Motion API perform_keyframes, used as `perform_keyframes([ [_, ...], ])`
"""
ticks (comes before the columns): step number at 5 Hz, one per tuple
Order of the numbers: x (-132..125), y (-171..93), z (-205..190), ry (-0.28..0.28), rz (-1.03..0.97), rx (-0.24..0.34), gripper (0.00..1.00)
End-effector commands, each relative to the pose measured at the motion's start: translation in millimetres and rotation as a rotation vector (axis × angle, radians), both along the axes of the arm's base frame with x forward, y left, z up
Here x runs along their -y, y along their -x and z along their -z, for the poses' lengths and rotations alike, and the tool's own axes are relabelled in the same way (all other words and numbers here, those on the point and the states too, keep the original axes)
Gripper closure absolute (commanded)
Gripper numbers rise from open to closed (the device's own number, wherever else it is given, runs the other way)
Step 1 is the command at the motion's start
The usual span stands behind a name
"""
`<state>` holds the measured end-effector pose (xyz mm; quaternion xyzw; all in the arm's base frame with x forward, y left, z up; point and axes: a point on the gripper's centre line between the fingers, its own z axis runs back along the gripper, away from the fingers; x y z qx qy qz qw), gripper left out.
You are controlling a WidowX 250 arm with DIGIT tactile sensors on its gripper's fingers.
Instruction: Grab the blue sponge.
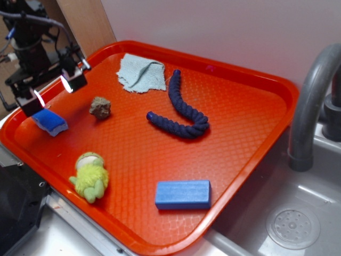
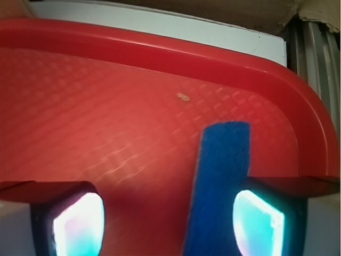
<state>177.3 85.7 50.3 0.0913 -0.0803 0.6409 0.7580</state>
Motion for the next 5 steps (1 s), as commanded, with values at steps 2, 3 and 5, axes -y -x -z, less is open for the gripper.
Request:
perform_keyframes([
  [2, -17.5, 24.3, 30.1, 0.040, 0.103, -0.040, 0.00],
  [3, -9.4, 17.1, 38.3, 0.113, 0.234, -0.040, 1.00],
  [5, -4.7, -8.4, -9.6, 0.070, 0.543, -0.066, 1.00],
])
